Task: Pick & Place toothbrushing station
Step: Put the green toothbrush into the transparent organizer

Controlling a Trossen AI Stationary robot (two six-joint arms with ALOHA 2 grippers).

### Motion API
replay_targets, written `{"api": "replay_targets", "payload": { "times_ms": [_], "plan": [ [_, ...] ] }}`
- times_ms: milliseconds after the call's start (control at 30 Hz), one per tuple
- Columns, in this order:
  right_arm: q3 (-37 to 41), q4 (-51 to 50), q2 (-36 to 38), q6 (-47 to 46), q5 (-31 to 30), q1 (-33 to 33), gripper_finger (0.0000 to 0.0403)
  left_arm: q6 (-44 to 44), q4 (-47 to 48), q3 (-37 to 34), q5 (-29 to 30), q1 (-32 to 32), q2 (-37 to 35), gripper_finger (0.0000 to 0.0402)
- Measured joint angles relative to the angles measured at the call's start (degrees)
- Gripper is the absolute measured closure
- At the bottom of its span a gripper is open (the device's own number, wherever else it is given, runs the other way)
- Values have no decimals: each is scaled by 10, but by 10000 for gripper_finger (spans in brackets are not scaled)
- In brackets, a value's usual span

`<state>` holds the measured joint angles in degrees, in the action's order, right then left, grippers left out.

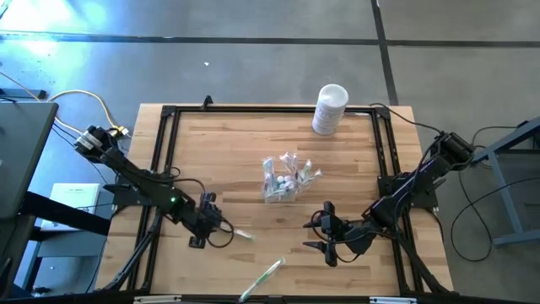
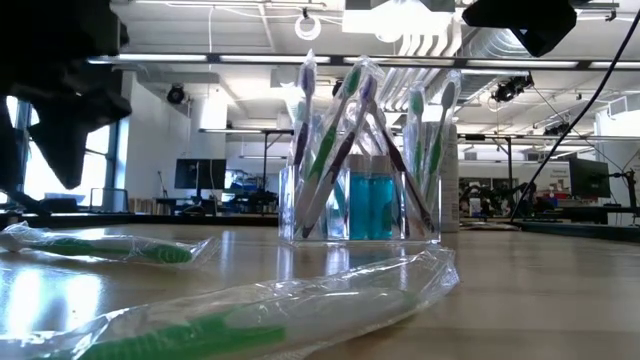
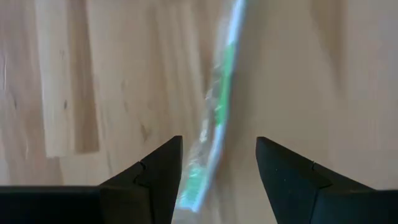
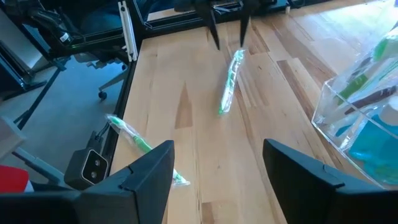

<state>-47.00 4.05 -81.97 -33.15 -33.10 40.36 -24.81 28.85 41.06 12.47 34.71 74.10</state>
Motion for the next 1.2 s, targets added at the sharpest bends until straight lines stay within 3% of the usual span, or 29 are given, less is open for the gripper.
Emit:
{"api": "replay_targets", "payload": {
  "times_ms": [300,733,900,1067,1200],
  "plan": [
    [0,-4,0,0,0,0,165,-49,-38,-60,12,-2,15,206],
    [0,-6,0,-1,0,0,165,-53,-75,-61,0,-1,108,214],
    [0,7,-23,2,-3,0,165,-44,-77,-55,-3,-1,111,273],
    [0,14,-69,-1,3,-7,165,-5,-67,-26,-8,-1,113,379],
    [1,44,-104,-21,20,-22,165,26,-32,13,3,3,117,388]
  ]
}}
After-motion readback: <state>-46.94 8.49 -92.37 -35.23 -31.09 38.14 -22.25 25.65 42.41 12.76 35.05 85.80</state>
